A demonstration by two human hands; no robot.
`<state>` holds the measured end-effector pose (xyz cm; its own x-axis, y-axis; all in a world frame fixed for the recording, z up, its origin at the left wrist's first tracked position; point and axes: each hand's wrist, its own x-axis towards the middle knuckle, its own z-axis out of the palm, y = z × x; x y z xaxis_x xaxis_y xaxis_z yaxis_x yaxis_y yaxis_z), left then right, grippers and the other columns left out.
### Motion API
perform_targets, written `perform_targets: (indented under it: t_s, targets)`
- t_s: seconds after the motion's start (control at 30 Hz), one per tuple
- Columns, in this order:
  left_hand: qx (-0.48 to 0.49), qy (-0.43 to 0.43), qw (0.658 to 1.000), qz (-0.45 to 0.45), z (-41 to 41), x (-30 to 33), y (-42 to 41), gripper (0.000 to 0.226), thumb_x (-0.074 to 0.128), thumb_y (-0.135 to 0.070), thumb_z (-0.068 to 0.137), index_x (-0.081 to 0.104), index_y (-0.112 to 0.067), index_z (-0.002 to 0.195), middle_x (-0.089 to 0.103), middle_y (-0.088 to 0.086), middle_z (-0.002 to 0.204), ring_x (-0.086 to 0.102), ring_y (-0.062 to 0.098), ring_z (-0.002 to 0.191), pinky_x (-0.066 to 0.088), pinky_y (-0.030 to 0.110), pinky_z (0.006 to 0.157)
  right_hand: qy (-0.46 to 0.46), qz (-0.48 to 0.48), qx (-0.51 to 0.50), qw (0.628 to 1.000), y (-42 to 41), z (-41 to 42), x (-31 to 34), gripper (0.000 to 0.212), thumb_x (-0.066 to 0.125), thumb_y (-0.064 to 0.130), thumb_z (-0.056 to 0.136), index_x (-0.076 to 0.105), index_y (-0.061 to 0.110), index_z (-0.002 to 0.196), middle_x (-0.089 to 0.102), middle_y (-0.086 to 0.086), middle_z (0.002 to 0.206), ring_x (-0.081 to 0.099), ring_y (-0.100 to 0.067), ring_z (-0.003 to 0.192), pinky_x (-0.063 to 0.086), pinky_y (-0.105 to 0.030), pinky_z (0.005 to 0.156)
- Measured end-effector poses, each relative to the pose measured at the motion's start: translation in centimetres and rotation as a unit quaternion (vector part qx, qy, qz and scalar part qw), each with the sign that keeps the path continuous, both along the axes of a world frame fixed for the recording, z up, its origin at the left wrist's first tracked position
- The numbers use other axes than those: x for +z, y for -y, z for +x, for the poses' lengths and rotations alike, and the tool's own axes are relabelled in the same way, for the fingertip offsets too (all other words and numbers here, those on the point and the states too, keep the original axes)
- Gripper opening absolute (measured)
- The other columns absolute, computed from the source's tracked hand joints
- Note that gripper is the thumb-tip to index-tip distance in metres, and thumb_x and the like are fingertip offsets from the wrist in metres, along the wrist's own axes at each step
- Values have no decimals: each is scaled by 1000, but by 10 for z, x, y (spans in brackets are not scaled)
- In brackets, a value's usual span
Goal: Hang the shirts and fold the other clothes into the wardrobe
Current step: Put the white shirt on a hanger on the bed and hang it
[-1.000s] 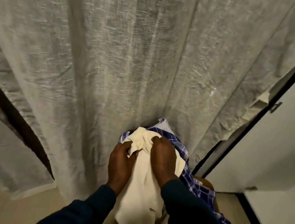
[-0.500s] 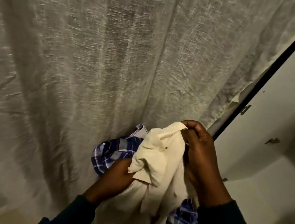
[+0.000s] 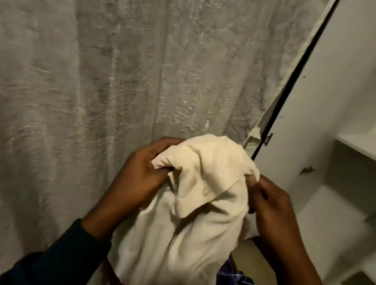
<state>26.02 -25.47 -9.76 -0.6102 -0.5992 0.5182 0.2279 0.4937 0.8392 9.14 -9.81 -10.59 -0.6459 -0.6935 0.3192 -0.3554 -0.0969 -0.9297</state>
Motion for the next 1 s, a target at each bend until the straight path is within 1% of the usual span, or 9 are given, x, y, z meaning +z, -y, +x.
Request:
perform_targets:
  t_s: [0.13,0.23,0.3,0.4,0.57,0.7,0.83,0.93,1.0]
  targets:
    - [66,-15,973,-223,-3,53,0,28,69,-6,81,75,-20,105,74,-7,100,70,11,95,53,28,79,-26,-54,-172,983,-20,-19,35,15,59,33,97,72,32,91,74,12,90,68,-7,89,51,-26,73]
    - [88,2,968,-235,-27,73,-3,35,67,-3,82,72,-28,105,75,-12,89,70,4,86,55,34,74,-126,-61,-303,943,-31,9,34,20,49,55,97,58,38,101,58,13,111,58,-8,102,47,-26,86]
    - [98,30,965,-242,-45,83,-8,36,64,-18,82,66,-38,113,74,-13,87,70,5,83,55,39,72,-245,-92,-286,922,-37,36,35,28,50,63,90,52,41,107,49,19,112,51,-2,105,41,-18,88]
    - [78,25,964,-251,-61,96,-22,33,57,-27,80,66,-39,109,73,-17,95,70,7,92,55,42,77,-310,13,-183,933,-29,39,26,57,56,74,76,48,41,121,47,26,115,45,4,106,39,-15,86]
    - [19,34,978,-206,-68,123,-24,22,61,-26,74,74,-34,91,74,-16,92,69,4,91,56,44,85,-276,-55,-191,940,-28,0,31,31,67,11,93,66,23,121,67,10,107,61,-3,95,48,-17,77]
    - [-41,54,960,-273,-60,139,-4,25,78,-21,81,74,-33,102,73,-11,100,68,8,96,55,46,87,-152,-132,-216,956,-42,-12,71,14,54,15,100,60,27,99,66,13,91,62,-1,84,47,-16,69]
    - [-91,75,890,-440,-65,135,0,49,63,-3,89,61,-26,132,62,-8,127,59,12,119,50,42,97,9,-152,-151,977,-48,-26,113,11,56,17,99,63,23,92,70,-1,73,62,-18,64,48,-30,62]
    - [-89,31,911,-402,-80,117,-23,78,65,-3,80,41,-35,147,47,-6,141,47,15,131,44,41,107,246,-207,19,947,-46,-21,139,24,63,17,93,65,3,113,69,-24,108,67,-42,96,53,-58,90]
    - [-89,-11,918,-387,-86,101,-39,90,73,-10,75,31,-37,150,37,-7,145,40,16,134,41,40,110,327,-187,87,922,-46,-10,151,34,62,22,91,64,-3,115,61,-28,124,63,-44,105,50,-64,94]
